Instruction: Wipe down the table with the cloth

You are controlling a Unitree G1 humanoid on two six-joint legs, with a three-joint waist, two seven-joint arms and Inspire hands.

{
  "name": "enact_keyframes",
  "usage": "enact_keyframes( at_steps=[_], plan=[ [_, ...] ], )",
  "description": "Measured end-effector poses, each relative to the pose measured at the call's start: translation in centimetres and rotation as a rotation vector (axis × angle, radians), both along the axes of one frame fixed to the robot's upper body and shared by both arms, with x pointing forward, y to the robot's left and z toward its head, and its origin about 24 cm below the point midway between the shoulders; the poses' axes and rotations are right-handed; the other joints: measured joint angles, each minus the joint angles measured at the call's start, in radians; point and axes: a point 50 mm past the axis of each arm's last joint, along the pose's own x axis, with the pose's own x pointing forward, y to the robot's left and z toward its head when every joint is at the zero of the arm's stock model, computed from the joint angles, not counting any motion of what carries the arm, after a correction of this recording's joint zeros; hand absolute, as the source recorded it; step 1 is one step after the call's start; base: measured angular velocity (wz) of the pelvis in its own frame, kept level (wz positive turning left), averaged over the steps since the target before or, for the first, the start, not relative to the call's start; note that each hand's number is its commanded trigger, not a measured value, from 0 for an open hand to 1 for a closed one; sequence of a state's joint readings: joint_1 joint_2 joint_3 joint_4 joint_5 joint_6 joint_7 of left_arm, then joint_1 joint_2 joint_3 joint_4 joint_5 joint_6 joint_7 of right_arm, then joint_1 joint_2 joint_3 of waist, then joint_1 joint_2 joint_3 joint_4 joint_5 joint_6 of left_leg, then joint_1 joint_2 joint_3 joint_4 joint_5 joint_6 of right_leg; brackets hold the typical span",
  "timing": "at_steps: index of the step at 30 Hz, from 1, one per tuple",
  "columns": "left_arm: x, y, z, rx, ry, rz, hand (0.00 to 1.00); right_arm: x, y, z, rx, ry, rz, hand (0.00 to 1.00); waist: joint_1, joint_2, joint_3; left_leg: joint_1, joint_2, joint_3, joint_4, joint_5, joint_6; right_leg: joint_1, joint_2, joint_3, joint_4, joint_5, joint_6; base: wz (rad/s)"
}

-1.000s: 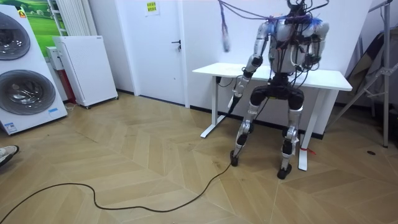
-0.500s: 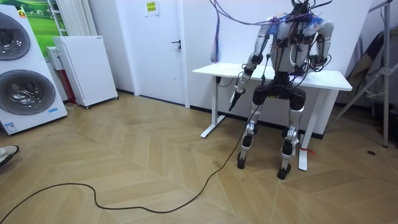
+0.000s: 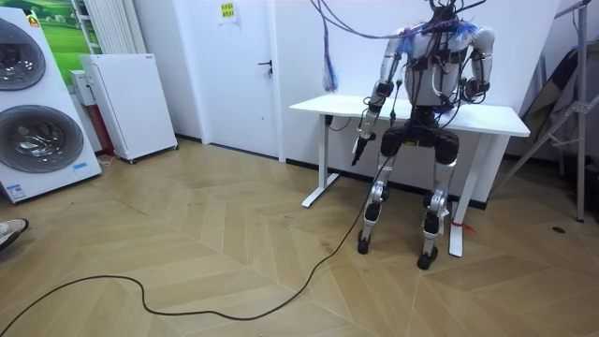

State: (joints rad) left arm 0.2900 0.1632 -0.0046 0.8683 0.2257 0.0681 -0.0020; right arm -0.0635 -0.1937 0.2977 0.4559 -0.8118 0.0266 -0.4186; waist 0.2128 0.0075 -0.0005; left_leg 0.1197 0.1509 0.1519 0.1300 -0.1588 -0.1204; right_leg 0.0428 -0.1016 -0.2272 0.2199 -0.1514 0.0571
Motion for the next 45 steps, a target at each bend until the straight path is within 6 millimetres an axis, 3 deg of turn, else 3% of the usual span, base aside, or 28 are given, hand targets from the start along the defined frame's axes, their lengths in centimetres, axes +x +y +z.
enact_keyframes(
  at_steps=[8, 17, 23, 25, 29, 35, 38, 45],
  plan=[
    [0.4, -0.1, 0.1, -0.029, -0.047, 0.131, 0.0, -0.5, 0.2, 0.0, 0.004, 0.001, 0.002, 0.0, -0.038, -0.008, 0.0023, 0.012, -0.001, 0.002, -0.003, -0.002, 0.001, 0.008, 0.0, 0.006, 0.001, -0.002, 0.002, 0.0],
    [2.4, -0.3, 0.3, -0.072, -0.122, 0.162, 0.0, -1.9, 0.3, 1.1, 0.035, -0.044, 0.009, 0.0, -0.067, -0.012, 0.0001, 0.011, -0.001, 0.007, -0.006, -0.002, 0.0, 0.005, 0.001, 0.008, 0.0, -0.002, 0.003, 0.0],
    [2.8, -0.2, 0.4, -0.08, -0.158, 0.191, 0.0, -1.5, 0.4, 3.7, 0.078, -0.152, 0.031, 0.0, -0.096, -0.008, 0.0018, 0.008, -0.003, 0.02, -0.006, -0.002, 0.0, -0.01, 0.0, 0.021, 0.003, -0.001, 0.003, -0.06],
    [2.4, 0.1, 0.3, -0.091, -0.149, 0.23, 0.0, -1.1, -0.2, 5.6, 0.096, -0.242, 0.016, 0.0, -0.1, -0.007, 0.0013, 0.014, -0.002, 0.044, -0.006, -0.002, 0.0, -0.009, 0.0, 0.027, 0.002, -0.001, 0.003, -0.07],
    [1.4, 0.3, -0.1, -0.097, -0.114, 0.28, 0.0, -0.9, -1.0, 7.1, 0.13, -0.318, -0.005, 0.0, -0.112, -0.008, -0.0008, 0.02, -0.003, 0.051, -0.006, -0.002, 0.0, -0.006, 0.0, 0.034, 0.003, -0.001, 0.003, -0.04],
    [-0.6, 1.5, -0.2, -0.068, -0.069, 0.341, 0.0, -0.7, -4.6, 9.6, 0.098, -0.432, -0.095, 0.0, -0.158, -0.029, 0.0048, 0.016, -0.003, 0.051, -0.002, -0.002, 0.001, -0.01, -0.001, 0.035, 0.01, -0.004, 0.007, 0.0],
    [-1.4, 2.3, -0.1, -0.054, -0.07, 0.399, 0.0, -1.1, -7.4, 11.2, 0.067, -0.526, -0.208, 0.0, -0.168, -0.045, 0.0, 0.02, -0.004, 0.053, -0.002, -0.002, 0.001, -0.007, -0.001, 0.037, 0.002, -0.004, 0.007, 0.01],
    [-2.8, 4.0, 0.5, -0.018, -0.08, 0.469, 0.0, -3.9, -13.5, 12.6, 0.057, -0.678, -0.467, 0.0, -0.208, -0.06, 0.0017, 0.027, -0.004, 0.054, -0.002, -0.004, 0.003, 0.0, -0.001, 0.039, 0.001, -0.004, 0.007, -0.01]
  ],
)
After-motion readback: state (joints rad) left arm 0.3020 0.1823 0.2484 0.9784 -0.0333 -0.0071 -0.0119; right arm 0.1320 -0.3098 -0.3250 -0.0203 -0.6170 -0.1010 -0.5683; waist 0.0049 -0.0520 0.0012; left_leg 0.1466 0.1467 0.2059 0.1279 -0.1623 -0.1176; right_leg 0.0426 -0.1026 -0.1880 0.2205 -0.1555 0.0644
